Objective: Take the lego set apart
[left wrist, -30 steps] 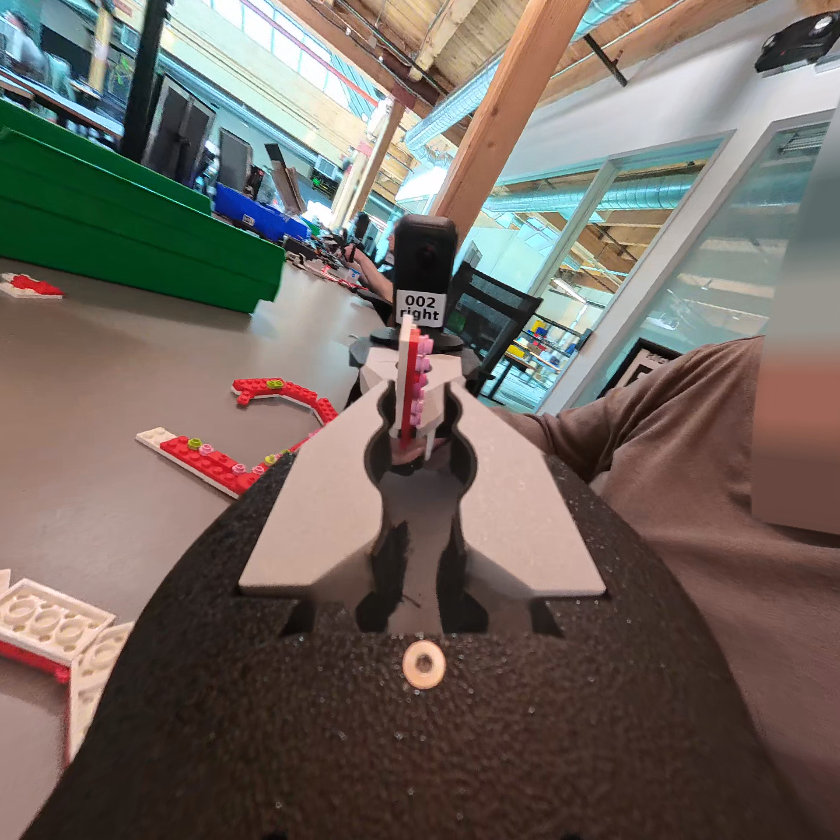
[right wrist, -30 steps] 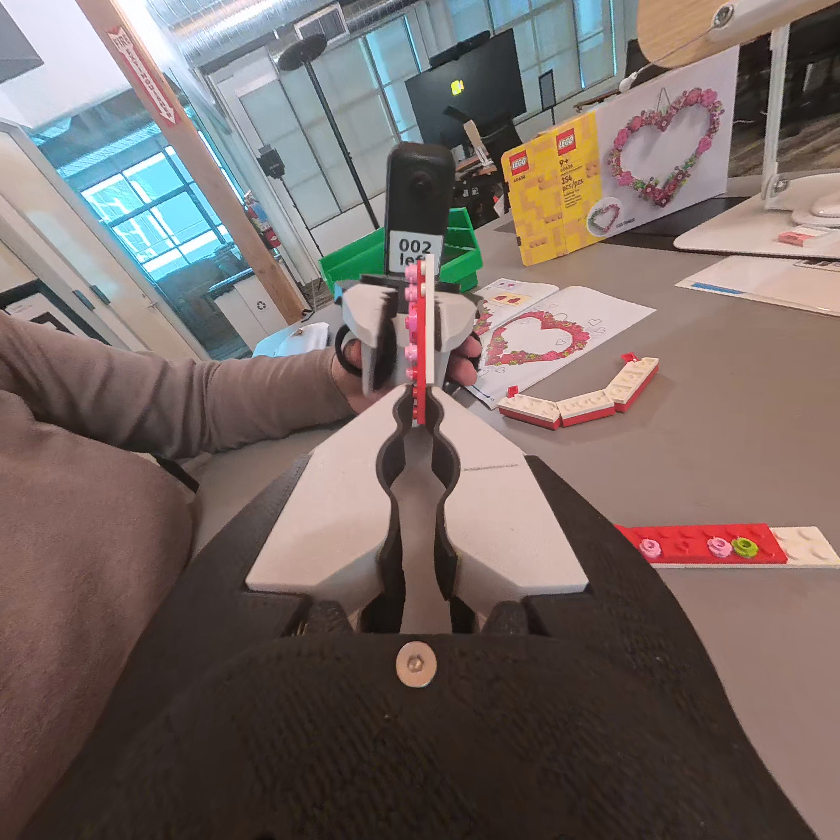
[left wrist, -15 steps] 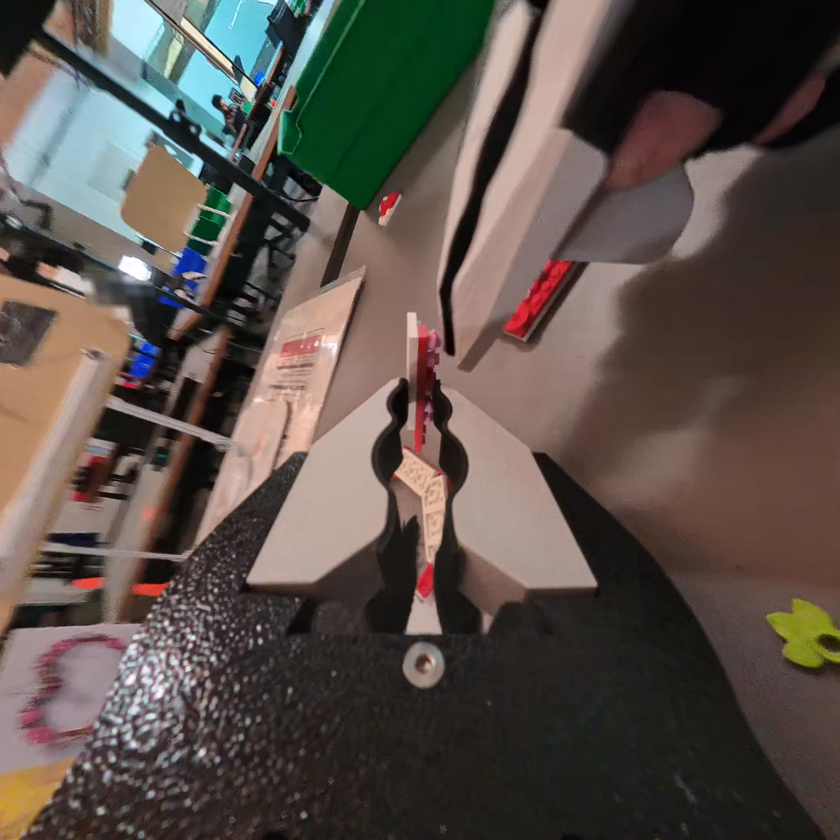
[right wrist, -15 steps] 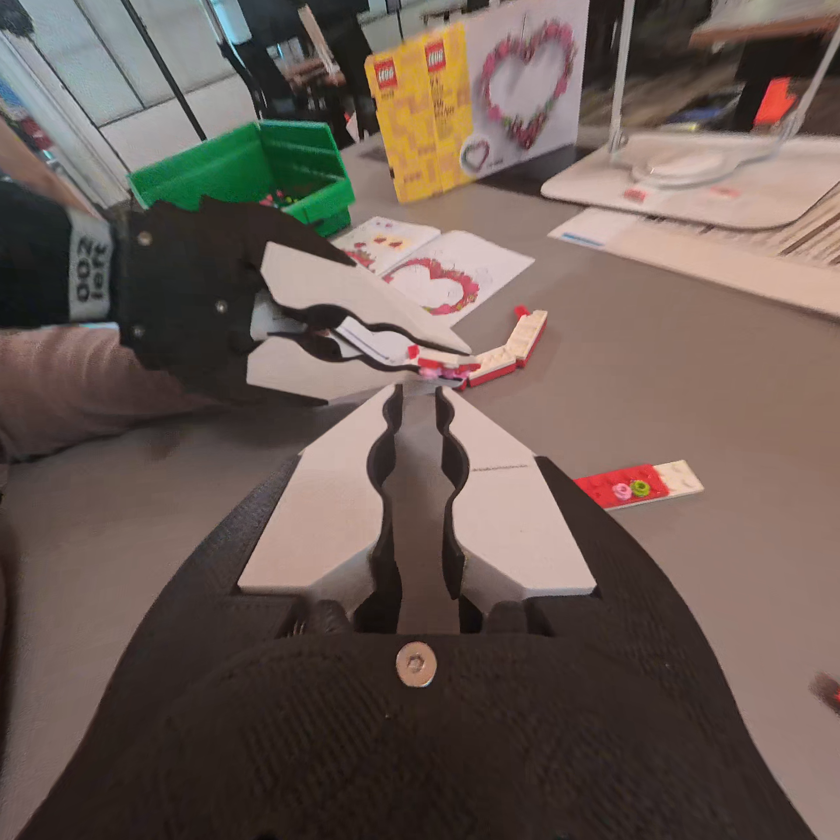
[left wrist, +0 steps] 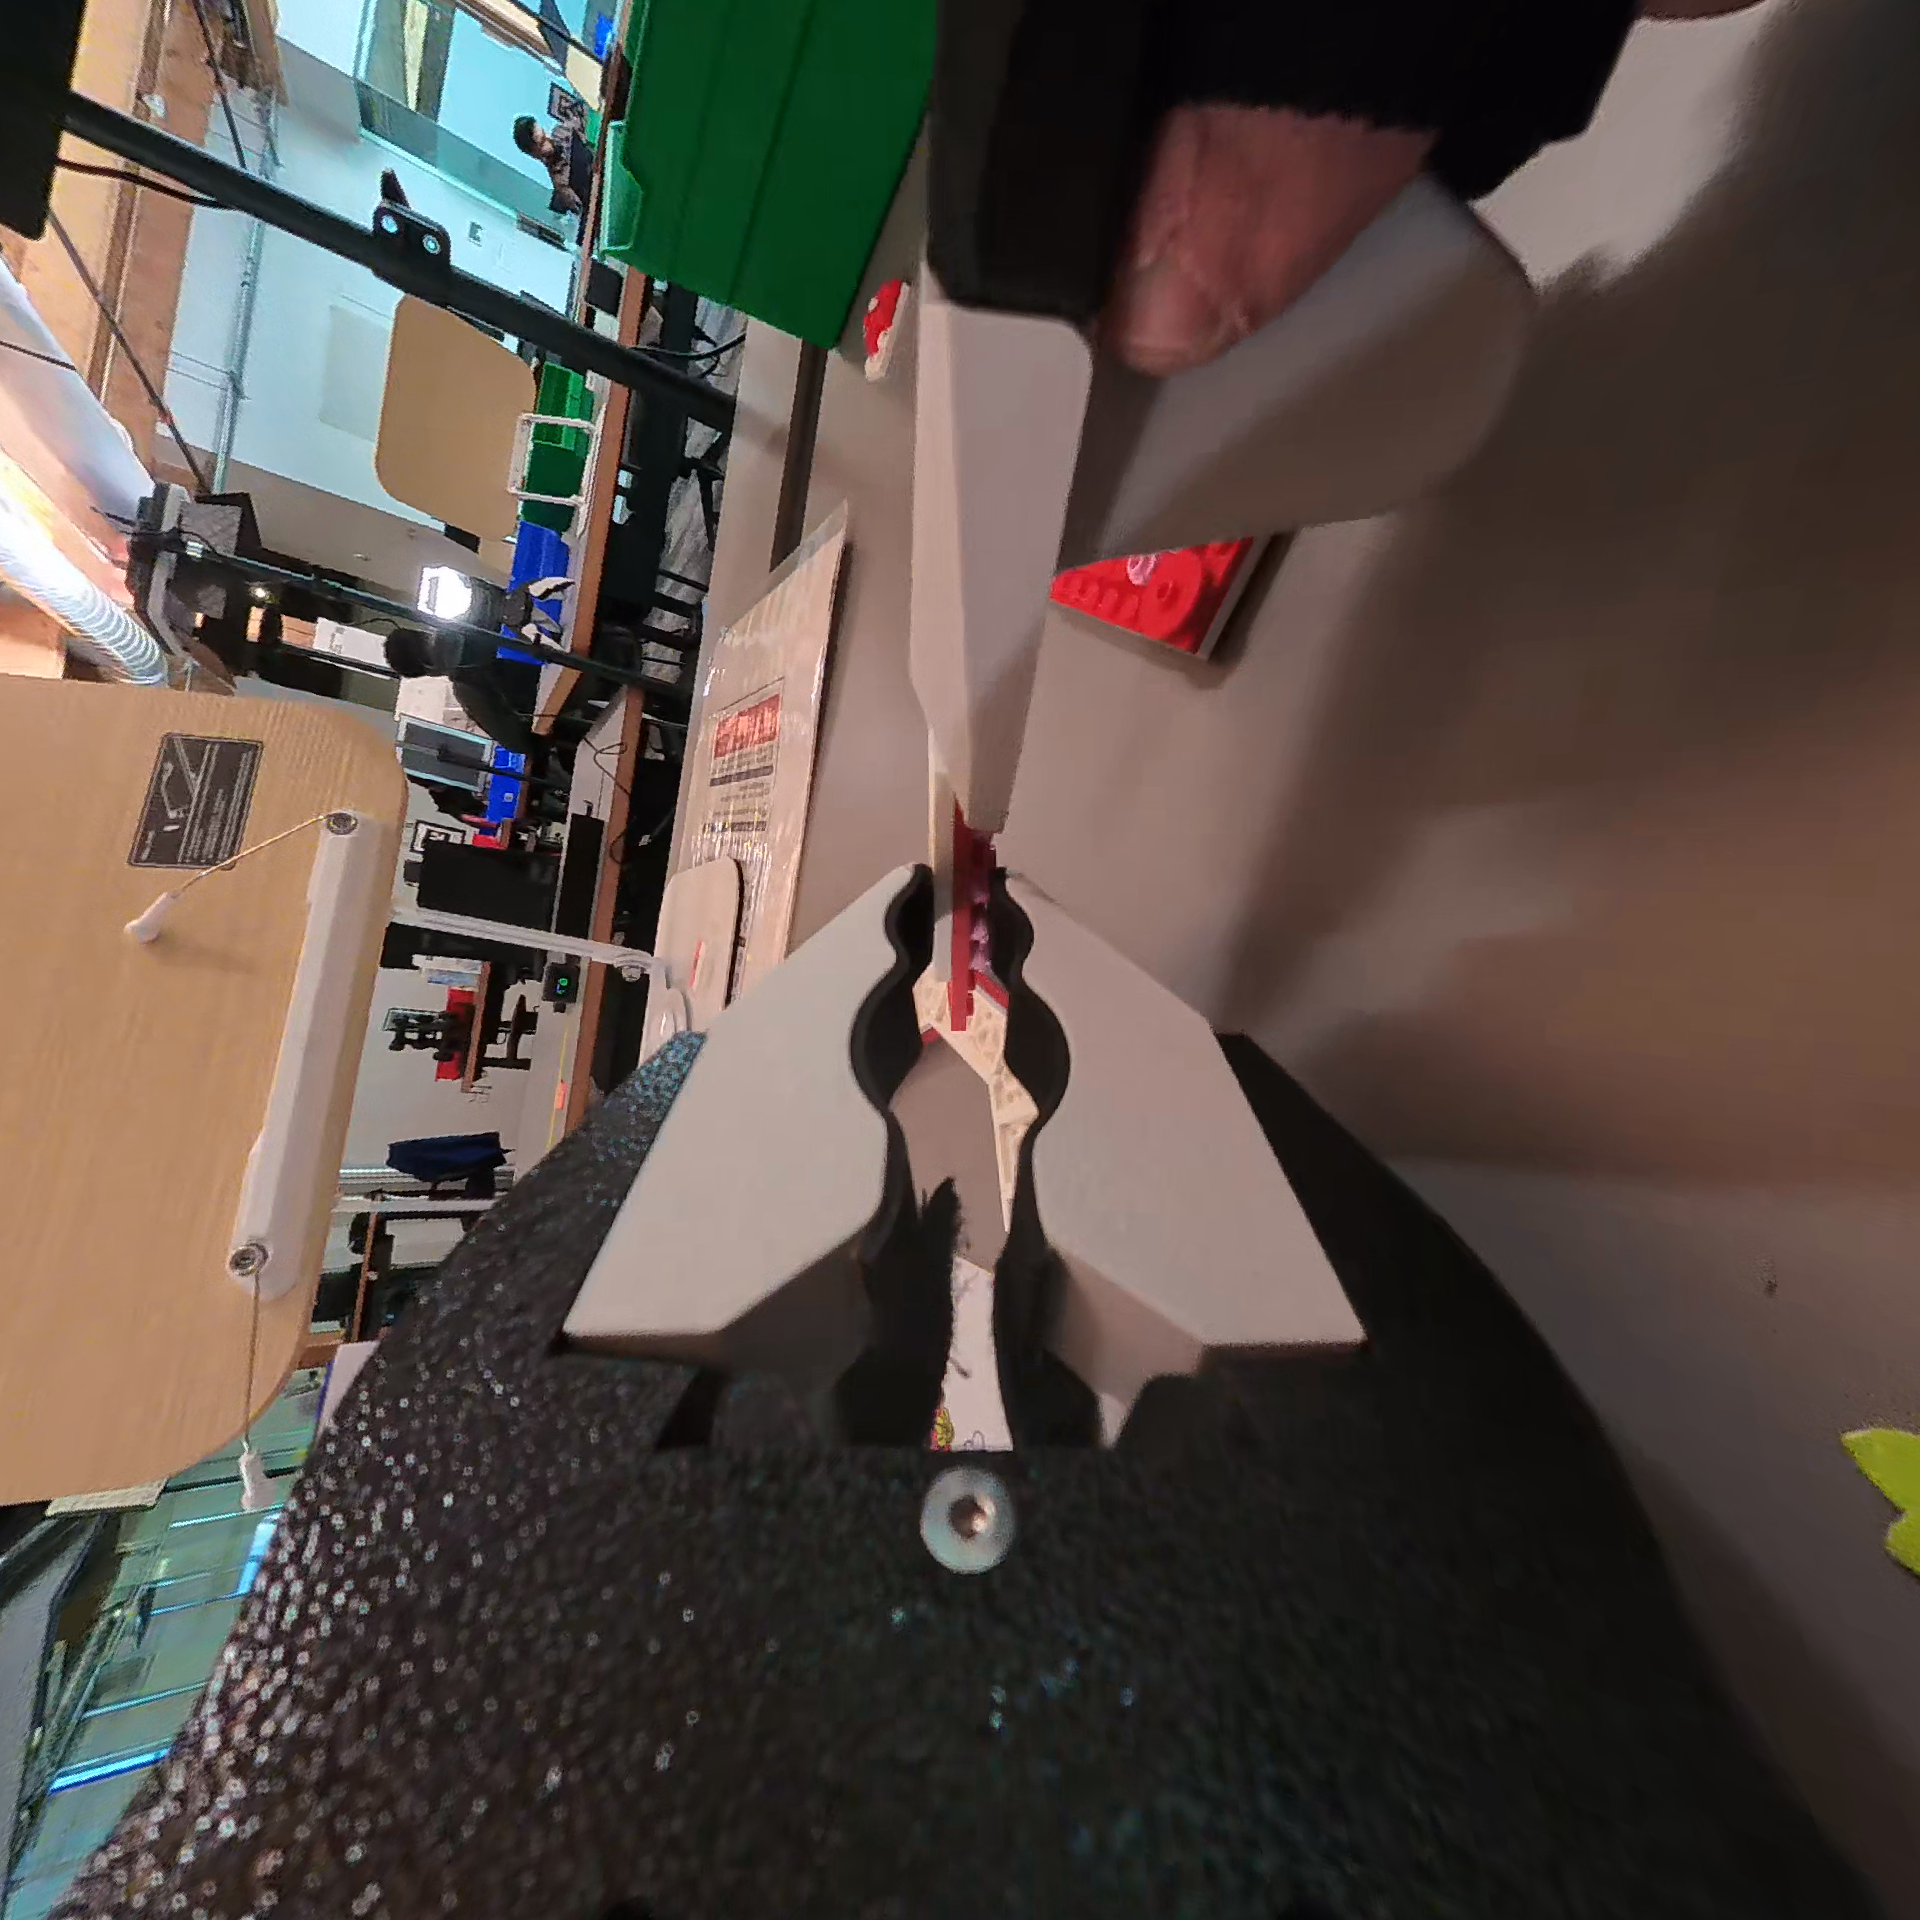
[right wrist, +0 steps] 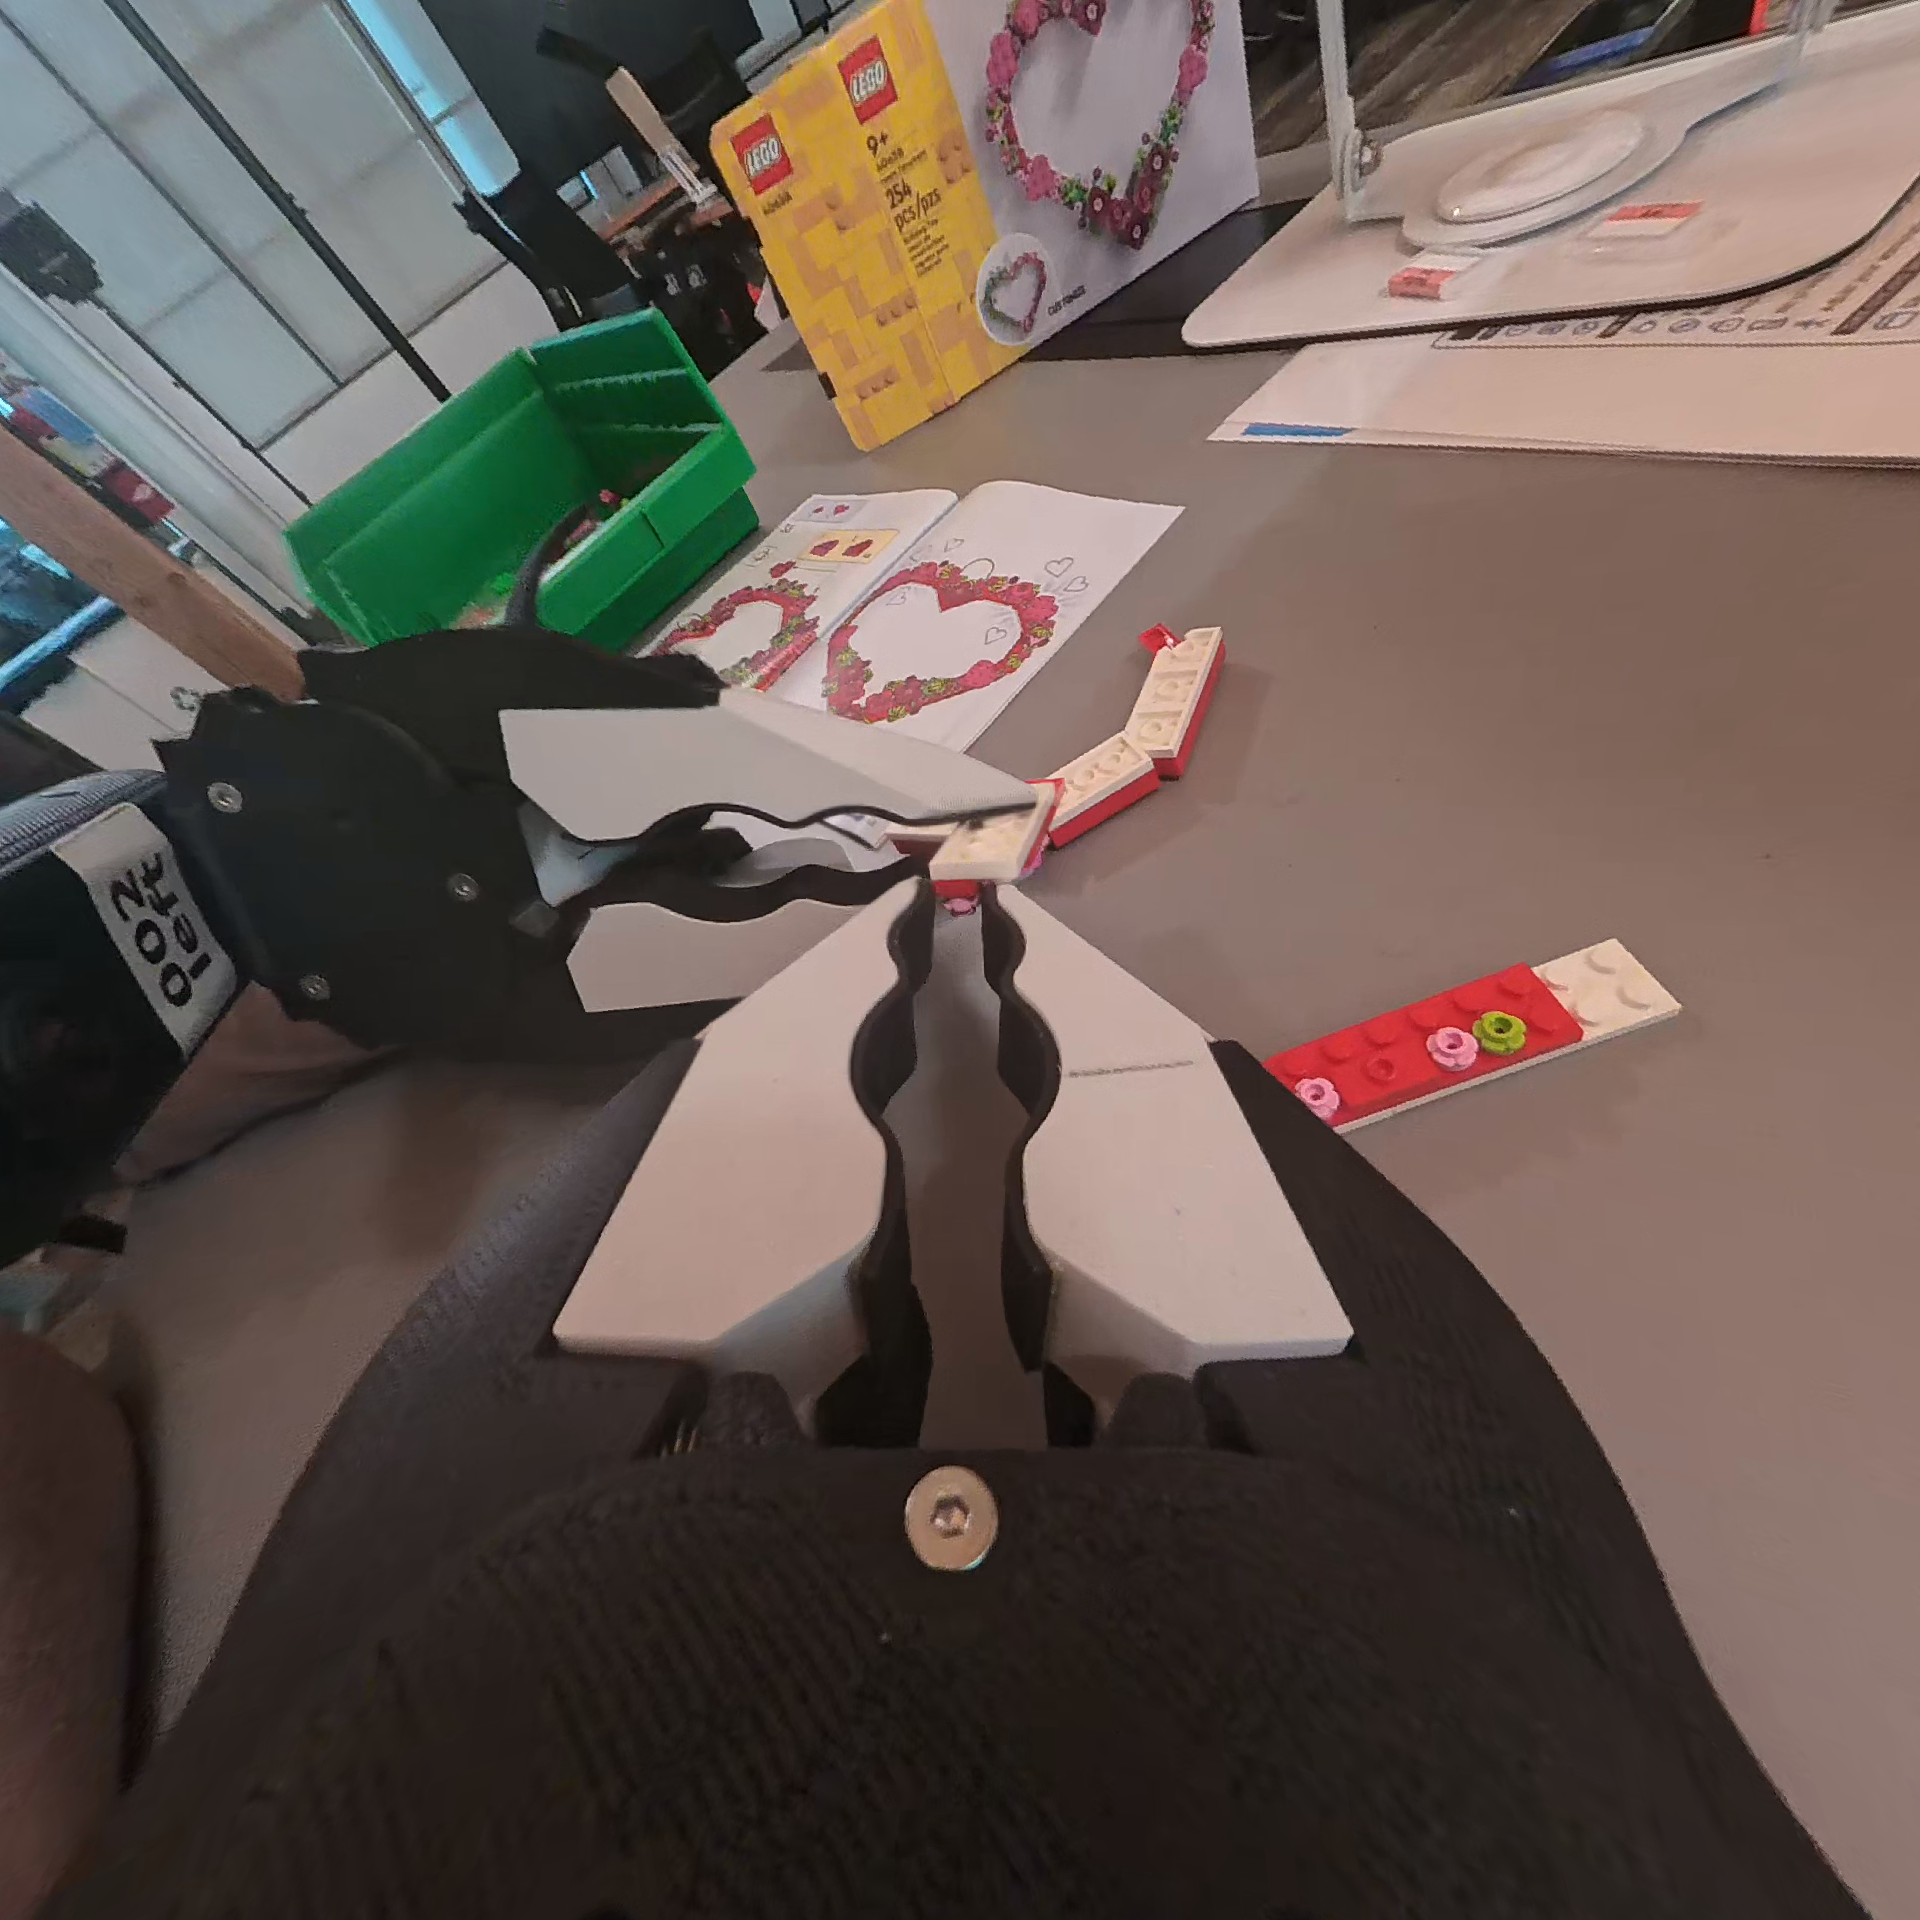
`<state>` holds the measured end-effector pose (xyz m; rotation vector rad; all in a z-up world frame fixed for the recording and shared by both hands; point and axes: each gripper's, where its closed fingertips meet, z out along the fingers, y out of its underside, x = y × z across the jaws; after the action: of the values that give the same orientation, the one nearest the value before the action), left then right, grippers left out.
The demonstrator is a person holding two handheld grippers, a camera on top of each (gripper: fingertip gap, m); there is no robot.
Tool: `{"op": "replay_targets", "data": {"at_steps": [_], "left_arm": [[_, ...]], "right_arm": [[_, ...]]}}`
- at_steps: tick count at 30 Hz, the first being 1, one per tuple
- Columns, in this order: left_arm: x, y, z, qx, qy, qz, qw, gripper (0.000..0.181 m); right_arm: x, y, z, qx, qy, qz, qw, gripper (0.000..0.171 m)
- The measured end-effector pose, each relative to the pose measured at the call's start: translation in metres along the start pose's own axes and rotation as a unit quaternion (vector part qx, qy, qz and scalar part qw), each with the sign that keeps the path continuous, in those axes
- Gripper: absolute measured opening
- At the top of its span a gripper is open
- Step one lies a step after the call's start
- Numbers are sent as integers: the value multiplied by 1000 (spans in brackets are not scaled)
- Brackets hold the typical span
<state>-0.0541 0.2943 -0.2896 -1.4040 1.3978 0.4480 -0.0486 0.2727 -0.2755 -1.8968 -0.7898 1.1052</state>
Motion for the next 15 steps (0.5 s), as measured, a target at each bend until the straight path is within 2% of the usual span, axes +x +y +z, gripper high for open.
{"op": "replay_targets", "data": {"at_steps": [8,10,15], "left_arm": [[1,-2,0,6,12,-42,999,7],[1,-2,1,4,14,-41,999,7],[5,-1,1,11,36,-48,998,7]], "right_arm": [[1,1,1,-1,-4,16,1000,11],[2,2,1,0,-2,17,1000,7],[2,7,2,-34,23,-62,997,4]]}}
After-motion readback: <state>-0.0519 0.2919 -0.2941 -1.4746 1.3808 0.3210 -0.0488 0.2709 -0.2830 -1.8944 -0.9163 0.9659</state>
